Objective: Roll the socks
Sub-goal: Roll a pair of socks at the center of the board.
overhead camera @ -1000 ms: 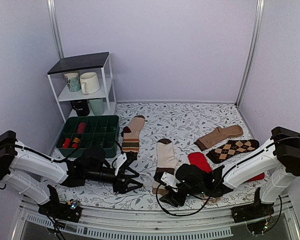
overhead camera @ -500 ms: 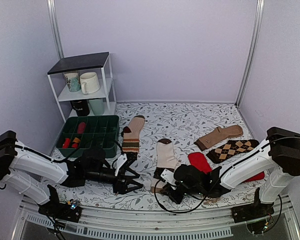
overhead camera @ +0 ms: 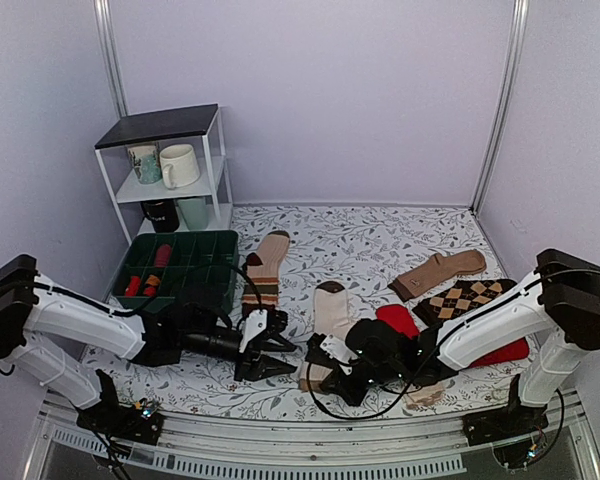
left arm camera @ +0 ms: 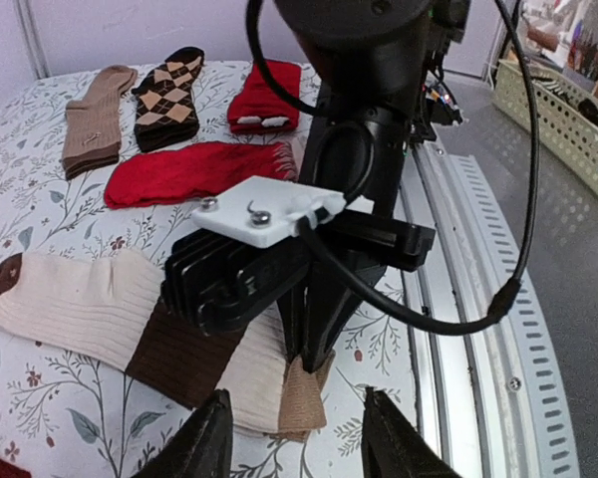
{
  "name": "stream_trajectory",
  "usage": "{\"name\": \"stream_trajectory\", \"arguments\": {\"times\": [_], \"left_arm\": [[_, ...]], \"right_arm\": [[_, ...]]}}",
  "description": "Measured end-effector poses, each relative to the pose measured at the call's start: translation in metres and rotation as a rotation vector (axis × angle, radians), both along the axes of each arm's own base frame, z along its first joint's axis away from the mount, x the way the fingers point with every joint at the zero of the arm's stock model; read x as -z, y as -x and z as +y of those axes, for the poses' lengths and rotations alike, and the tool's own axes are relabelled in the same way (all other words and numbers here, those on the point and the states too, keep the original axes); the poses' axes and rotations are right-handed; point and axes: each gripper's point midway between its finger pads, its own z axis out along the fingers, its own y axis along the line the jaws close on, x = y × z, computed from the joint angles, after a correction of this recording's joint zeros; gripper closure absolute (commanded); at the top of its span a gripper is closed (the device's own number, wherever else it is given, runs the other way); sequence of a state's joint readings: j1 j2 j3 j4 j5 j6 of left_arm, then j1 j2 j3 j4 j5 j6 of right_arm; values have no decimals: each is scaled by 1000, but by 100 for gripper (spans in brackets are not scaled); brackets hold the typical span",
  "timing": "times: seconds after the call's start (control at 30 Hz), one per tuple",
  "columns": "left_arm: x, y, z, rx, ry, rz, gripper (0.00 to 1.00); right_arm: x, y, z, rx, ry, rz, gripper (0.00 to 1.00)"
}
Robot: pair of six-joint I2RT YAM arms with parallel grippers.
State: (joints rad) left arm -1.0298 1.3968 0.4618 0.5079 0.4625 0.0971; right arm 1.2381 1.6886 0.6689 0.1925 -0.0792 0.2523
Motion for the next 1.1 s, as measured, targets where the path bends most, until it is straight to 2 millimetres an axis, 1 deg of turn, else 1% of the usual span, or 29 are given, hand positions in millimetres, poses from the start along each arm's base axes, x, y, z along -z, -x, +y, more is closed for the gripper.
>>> {"name": "stream_trajectory", "arguments": {"times": [0.13, 0.3, 0.43, 0.53, 0.77, 1.1], "left_arm": [[13, 0, -8, 54, -41, -42, 54], [31, 6, -6, 97, -94, -35, 54], [34, 9, -7, 114, -90, -28, 53], [37, 11, -11, 125, -77, -20, 53], [62, 13, -18, 127, -100, 4, 54], [72, 14, -21, 120, -119, -2, 53]], "right_arm": [[-1, 2, -1, -6, 2, 82, 100], [1, 2, -7, -4, 4, 179, 100], [1, 1, -11, -1, 0, 247, 100], [1, 1, -9, -4, -3, 294, 100], [4, 3, -6, -12, -4, 350, 100], [4, 3, -6, -1, -10, 383, 100]]}}
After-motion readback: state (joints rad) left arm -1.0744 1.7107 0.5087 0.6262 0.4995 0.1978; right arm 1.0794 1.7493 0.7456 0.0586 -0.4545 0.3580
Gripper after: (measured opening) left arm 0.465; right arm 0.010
